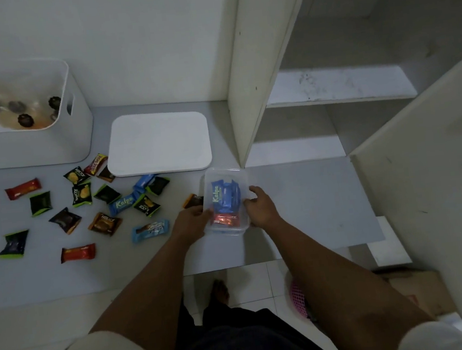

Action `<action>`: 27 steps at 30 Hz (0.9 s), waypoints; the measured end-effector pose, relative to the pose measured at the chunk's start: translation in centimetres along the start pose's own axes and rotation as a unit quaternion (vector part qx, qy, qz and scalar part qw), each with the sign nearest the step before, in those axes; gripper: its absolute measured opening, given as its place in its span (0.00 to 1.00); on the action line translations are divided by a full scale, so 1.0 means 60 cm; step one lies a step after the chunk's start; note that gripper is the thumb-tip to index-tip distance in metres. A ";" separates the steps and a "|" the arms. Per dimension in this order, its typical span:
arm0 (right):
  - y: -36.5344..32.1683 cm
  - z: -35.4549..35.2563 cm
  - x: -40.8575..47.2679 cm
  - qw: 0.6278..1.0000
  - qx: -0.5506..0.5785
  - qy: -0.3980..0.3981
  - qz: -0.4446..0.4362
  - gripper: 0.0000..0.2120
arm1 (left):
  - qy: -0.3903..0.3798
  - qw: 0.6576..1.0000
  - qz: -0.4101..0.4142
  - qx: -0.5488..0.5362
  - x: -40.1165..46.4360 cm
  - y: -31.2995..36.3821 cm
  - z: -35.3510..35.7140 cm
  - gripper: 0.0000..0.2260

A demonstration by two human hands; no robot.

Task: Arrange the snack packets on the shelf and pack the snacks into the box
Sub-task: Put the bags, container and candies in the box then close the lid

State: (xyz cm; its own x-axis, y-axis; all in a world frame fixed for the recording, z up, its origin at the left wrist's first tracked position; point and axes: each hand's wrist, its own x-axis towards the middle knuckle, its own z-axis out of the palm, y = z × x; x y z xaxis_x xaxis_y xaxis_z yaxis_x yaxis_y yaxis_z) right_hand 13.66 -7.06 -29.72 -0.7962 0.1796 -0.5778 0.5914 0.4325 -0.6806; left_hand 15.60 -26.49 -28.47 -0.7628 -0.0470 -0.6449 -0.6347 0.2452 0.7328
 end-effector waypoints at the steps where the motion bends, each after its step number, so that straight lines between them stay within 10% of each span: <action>1: -0.004 0.000 -0.004 1.000 0.024 -0.011 0.005 0.26 | -0.003 1.000 0.004 0.000 0.001 -0.001 -0.002 0.07; 16: -0.056 0.002 -0.060 0.990 0.137 0.002 -0.042 0.16 | -0.091 0.996 -0.023 -0.003 -0.003 0.038 -0.062 0.15; 27: -0.336 0.133 -0.014 0.980 0.092 -0.014 -0.176 0.20 | 0.087 0.989 0.121 0.012 -0.006 0.159 -0.318 0.25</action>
State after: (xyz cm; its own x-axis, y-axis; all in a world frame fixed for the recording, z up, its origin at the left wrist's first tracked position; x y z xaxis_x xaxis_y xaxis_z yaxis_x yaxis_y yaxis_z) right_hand 3.43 -22.96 -19.12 -0.9529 0.0224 -0.3026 0.2954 0.2965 -0.9082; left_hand 7.47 -42.62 -17.13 -0.9033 -0.1490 -0.4022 -0.4288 0.2924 0.8548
